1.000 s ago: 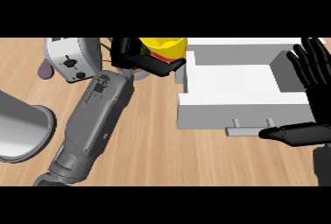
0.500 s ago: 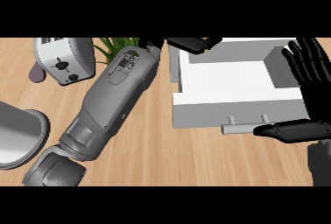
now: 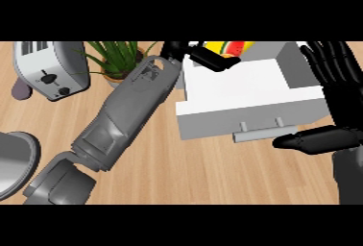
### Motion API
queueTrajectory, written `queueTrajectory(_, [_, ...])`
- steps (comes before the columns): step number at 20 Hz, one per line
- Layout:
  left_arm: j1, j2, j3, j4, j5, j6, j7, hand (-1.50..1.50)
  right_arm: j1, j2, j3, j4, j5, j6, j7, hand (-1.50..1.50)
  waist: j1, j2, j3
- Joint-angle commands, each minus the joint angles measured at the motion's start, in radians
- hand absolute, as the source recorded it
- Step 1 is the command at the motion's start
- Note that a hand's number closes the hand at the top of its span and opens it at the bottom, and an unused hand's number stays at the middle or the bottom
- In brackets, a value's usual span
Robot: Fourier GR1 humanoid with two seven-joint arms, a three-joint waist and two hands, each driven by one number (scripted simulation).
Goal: Pick up the cup, place it into the drawer and close the drawer
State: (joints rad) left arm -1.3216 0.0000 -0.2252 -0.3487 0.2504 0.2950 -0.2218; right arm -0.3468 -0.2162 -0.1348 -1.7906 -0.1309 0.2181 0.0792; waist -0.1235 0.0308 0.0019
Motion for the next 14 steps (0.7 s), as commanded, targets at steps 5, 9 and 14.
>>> queueTrajectory(5, [0.002,0.000,-0.117,0.064,0.043,-0.049,0.021,-1.50,-0.064,0.018,0.023,0.045,0.003,-0.001,-0.008,-1.50,-0.052,0.019,0.000])
queueTrajectory(9, [0.060,0.000,-0.098,0.016,0.131,-0.041,-0.055,-1.50,-0.070,0.011,0.043,0.008,-0.053,0.056,0.002,-1.50,-0.078,0.019,-0.001])
queueTrajectory(14, [0.078,0.000,-0.076,-0.050,0.234,-0.051,-0.130,-1.50,-0.080,0.031,0.138,0.020,-0.163,0.201,0.006,1.50,-0.091,0.021,-0.001])
